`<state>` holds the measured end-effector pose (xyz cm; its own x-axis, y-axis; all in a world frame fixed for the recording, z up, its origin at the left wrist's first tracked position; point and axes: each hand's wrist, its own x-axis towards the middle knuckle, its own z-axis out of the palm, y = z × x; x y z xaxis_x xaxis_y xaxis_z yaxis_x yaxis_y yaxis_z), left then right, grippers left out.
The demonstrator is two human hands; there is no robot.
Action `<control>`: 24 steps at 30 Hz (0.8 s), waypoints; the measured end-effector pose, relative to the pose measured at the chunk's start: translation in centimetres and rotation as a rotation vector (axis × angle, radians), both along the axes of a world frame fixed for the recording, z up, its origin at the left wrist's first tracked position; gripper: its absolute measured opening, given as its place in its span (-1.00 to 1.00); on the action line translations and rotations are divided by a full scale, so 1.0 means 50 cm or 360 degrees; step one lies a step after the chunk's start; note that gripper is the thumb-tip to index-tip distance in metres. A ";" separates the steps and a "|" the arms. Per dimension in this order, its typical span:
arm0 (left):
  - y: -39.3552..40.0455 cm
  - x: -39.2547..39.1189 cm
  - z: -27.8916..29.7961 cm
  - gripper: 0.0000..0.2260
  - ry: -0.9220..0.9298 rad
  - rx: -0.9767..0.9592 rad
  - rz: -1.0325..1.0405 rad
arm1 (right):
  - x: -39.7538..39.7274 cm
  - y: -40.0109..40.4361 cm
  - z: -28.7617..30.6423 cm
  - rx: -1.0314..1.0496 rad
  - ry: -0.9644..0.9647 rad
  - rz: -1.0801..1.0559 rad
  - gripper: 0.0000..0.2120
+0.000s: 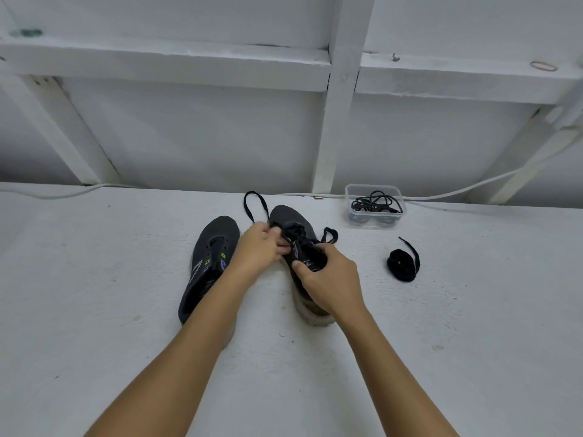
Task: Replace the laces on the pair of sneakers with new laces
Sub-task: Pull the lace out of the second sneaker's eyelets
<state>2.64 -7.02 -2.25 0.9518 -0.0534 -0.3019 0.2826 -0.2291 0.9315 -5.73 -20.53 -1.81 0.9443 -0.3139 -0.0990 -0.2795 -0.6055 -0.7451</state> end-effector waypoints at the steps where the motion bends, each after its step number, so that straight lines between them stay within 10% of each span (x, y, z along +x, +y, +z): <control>1: 0.000 0.004 0.008 -0.80 0.0038 -0.0152 0.0168 | -0.002 0.001 0.000 0.0002 -0.0004 -0.0006 -0.51; 10: 0.007 -0.016 -0.010 -0.91 -0.0027 0.0202 -0.0293 | -0.014 -0.001 -0.002 0.0105 -0.0046 -0.0037 -0.57; 16: 0.017 0.013 0.023 -0.84 -0.0105 -0.0269 0.0752 | -0.010 -0.004 -0.002 0.0079 -0.0028 -0.0023 -0.51; 21: 0.017 -0.025 0.007 -0.76 0.0189 0.0082 -0.0222 | -0.009 0.000 -0.004 0.0039 -0.0066 -0.0012 -0.53; 24: -0.002 -0.027 -0.015 -0.84 -0.0047 0.0261 -0.0241 | -0.011 -0.001 -0.003 0.0032 -0.0060 -0.0001 -0.55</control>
